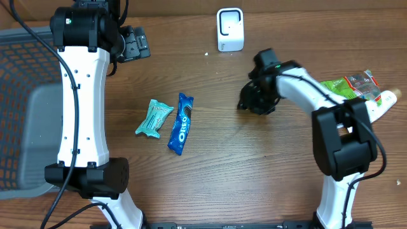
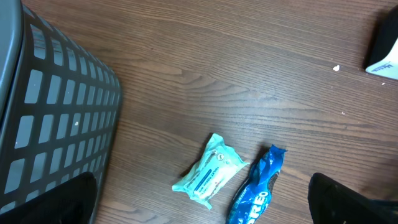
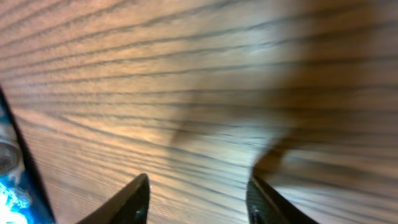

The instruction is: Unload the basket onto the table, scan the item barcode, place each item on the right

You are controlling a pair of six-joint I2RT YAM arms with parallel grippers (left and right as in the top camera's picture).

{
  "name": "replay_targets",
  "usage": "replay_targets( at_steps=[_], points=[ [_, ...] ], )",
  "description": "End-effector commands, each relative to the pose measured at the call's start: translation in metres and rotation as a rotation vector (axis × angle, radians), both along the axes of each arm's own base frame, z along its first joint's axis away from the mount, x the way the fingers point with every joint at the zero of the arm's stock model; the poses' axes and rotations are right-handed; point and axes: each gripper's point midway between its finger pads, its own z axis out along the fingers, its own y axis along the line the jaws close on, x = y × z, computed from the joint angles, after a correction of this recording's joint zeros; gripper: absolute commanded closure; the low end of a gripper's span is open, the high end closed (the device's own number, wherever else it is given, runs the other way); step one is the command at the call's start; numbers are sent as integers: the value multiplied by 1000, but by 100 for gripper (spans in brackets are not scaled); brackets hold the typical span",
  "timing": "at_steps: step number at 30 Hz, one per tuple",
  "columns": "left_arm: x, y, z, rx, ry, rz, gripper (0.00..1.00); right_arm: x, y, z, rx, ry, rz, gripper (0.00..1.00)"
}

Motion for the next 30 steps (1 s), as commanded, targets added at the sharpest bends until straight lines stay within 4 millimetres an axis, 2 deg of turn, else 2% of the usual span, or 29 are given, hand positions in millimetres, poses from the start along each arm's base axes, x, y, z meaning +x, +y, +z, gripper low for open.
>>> replay_targets(
  at_steps=[1,3,4,8,10,13,17,26,30],
  points=[
    [0,2,0,18,2,-10,0,21,8,35,117,-94,128,48],
    [0,2,0,18,2,-10,0,26,13,51,146,-107,135,47],
    [1,2,0,18,1,-10,0,27,22,58,177,-111,146,47],
    [0,2,0,18,2,-10,0,17,55,62,210,-61,93,45],
    [1,2,0,18,1,-10,1,7,78,49,146,-44,40,41],
    [1,2,0,18,1,-10,0,-4,100,34,51,-61,-2,37],
    [0,2,0,18,1,-10,0,-15,131,26,12,-114,-2,37],
    [1,2,0,18,1,-10,0,-35,178,2,-17,-172,35,35],
    [1,2,0,18,1,-10,0,-44,186,-13,-61,-188,63,38]
  ],
)
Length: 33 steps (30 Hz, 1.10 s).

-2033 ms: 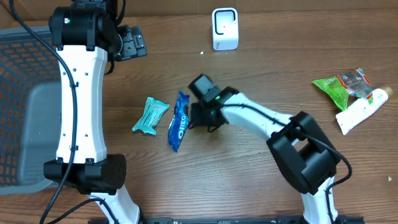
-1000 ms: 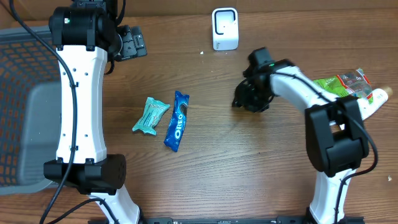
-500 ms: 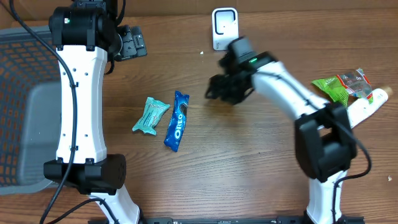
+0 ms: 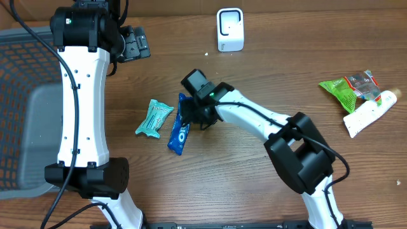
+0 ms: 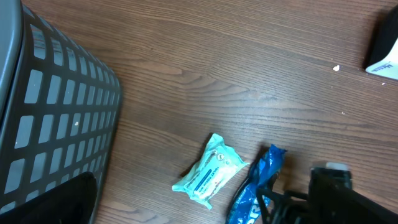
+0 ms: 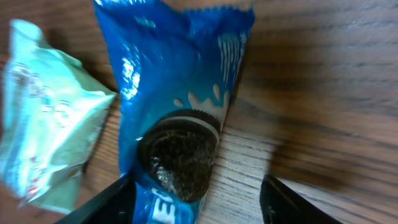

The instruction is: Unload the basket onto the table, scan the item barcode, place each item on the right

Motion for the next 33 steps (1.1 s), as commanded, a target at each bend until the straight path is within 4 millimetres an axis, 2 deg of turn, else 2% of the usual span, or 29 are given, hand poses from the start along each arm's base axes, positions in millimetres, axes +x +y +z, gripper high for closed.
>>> replay_targets(
  at_steps=[1,3,6,10,12,15,16,19,22,24,25,26,28,29,30,33],
  points=[
    [1,2,0,18,1,-10,0,-11,2,-23,-75,-7,0,40],
    [1,2,0,18,1,-10,0,-18,1,-34,-100,11,9,50],
    [1,2,0,18,1,-10,0,-20,-3,-37,-116,28,8,69],
    [1,2,0,18,1,-10,0,-15,-14,-31,-110,63,-7,88],
    [1,2,0,18,1,-10,0,-12,-19,-21,-87,89,27,96],
    [0,2,0,18,2,-10,0,-7,-26,4,-2,108,150,96],
    [0,2,0,18,2,-10,0,-5,-33,21,55,97,260,96],
    [1,2,0,18,1,-10,1,-8,-50,43,158,58,478,96],
    [1,2,0,18,1,-10,0,-13,-70,53,254,16,666,96],
    [1,2,0,18,1,-10,0,-11,-87,53,283,-19,748,96],
    [0,2,0,18,2,-10,1,-8,-96,50,275,-34,765,96],
    [1,2,0,18,1,-10,0,-3,-106,47,259,-41,762,92],
    [1,2,0,18,1,-10,0,7,-123,42,218,-41,723,57],
    [1,2,0,18,1,-10,0,13,-131,39,191,-34,688,43],
    [1,2,0,18,1,-10,0,22,-140,38,153,-23,621,36],
    [1,2,0,18,1,-10,0,46,-160,48,80,-19,473,34]
  ],
)
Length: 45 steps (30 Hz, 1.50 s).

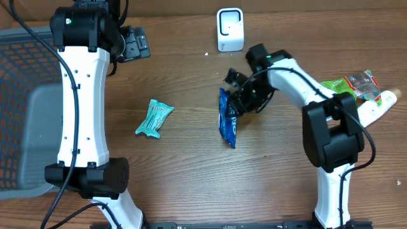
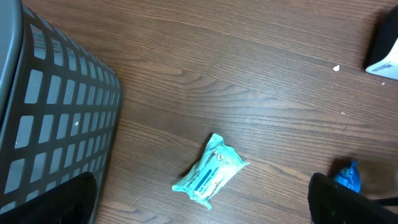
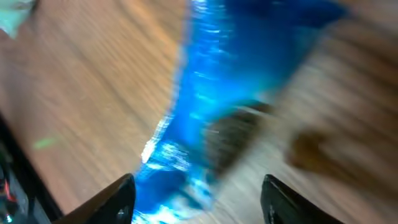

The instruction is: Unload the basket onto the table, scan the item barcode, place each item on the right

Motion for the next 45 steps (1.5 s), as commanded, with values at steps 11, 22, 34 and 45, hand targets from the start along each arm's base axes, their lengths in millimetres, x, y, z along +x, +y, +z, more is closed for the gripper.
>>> replay_targets(
  at_steps=[11,22,34,45],
  points=[
    [0,2,0,18,2,-10,0,46,6,69,-316,-249,-234,50],
    [1,2,0,18,1,-10,0,19,15,11,-651,-415,-284,47],
    [1,2,0,18,1,-10,0,8,20,7,-738,-502,-226,52],
    [1,2,0,18,1,-10,1,-1,41,10,-723,-543,-193,51]
  ],
)
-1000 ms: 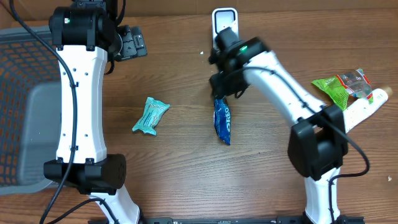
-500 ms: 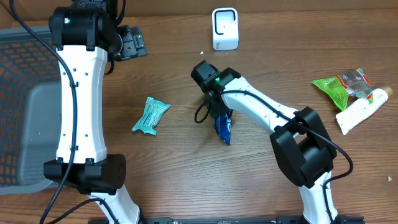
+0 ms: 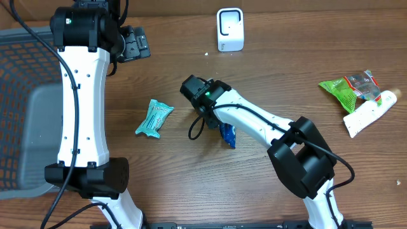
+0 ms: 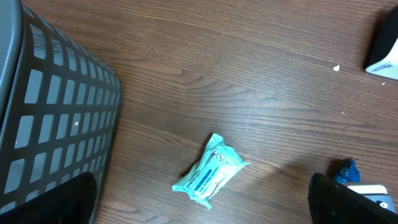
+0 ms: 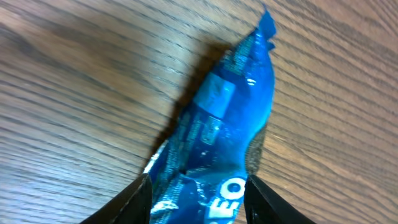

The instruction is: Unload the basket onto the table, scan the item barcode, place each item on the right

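Note:
The blue Oreo pack (image 5: pixel 217 118) lies flat on the wooden table, its lettered near end between the fingers of my right gripper (image 5: pixel 198 202), which stands open around it. From overhead only the pack's lower end (image 3: pixel 227 135) shows under the right arm, whose wrist (image 3: pixel 198 90) is up and to its left. The white scanner (image 3: pixel 229 29) stands at the table's back edge. My left gripper (image 4: pixel 202 202) hangs open and empty high over the back left; the pack's tip (image 4: pixel 344 169) peeks in at the lower right of its view.
A teal wipes pack (image 3: pixel 153 117) lies left of the Oreo pack. A grey mesh basket (image 3: pixel 19 83) fills the left side. At the far right sit a green snack bag (image 3: pixel 346 86) and a white tube (image 3: pixel 369 111).
My right wrist was right of the Oreo pack, below the scanner; now it is up-left of the pack. The pack lies at about the same spot, logo side showing. The left arm has not moved.
First my right gripper was empty, low over bare table at the right, with the Oreo pack beside the teal pack. Then it was over that pack. Then the pack was right of centre below the scanner, at the gripper. Now it lies there with the fingers either side.

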You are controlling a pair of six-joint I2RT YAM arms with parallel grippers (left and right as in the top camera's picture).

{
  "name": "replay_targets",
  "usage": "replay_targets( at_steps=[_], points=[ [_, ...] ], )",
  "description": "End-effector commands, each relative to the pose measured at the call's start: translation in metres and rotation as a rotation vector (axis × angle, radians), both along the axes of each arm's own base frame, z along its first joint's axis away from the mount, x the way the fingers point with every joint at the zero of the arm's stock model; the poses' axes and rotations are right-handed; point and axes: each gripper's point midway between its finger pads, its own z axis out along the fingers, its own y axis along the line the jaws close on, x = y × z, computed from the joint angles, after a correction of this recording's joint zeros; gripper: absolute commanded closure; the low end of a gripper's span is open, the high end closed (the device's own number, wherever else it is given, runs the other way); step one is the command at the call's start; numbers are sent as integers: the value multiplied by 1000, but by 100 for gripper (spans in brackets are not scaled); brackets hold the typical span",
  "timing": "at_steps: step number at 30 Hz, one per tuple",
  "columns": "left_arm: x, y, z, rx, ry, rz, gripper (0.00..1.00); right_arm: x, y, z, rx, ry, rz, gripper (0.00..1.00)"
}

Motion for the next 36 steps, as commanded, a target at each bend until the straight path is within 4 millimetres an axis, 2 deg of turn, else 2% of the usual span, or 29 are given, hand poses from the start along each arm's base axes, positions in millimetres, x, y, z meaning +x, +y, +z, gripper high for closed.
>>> replay_targets(
  at_steps=[1,7,11,14,20,22,24,28,32,36],
  points=[
    [0,2,0,18,2,-10,0,5,1,-1,4,-33,-18,51],
    [0,2,0,18,2,-10,0,6,-12,-20,41,11,-57,51],
    [0,2,0,18,2,-10,0,13,-20,-20,45,10,-81,52],
    [0,2,0,18,2,-10,0,15,-25,-23,46,8,-92,57],
    [0,2,0,18,2,-10,0,13,-29,-30,23,24,-41,60],
    [0,2,0,18,2,-10,0,14,-29,-30,24,23,-41,68],
    [0,2,0,18,2,-10,0,14,-29,-30,24,23,-41,83],
    [0,2,0,18,2,-10,0,12,-30,-29,19,30,-41,96],
    [0,2,0,18,2,-10,0,4,-17,-24,87,97,-32,96],
    [0,2,0,18,2,-10,0,0,3,3,236,169,-28,96]
  ],
)
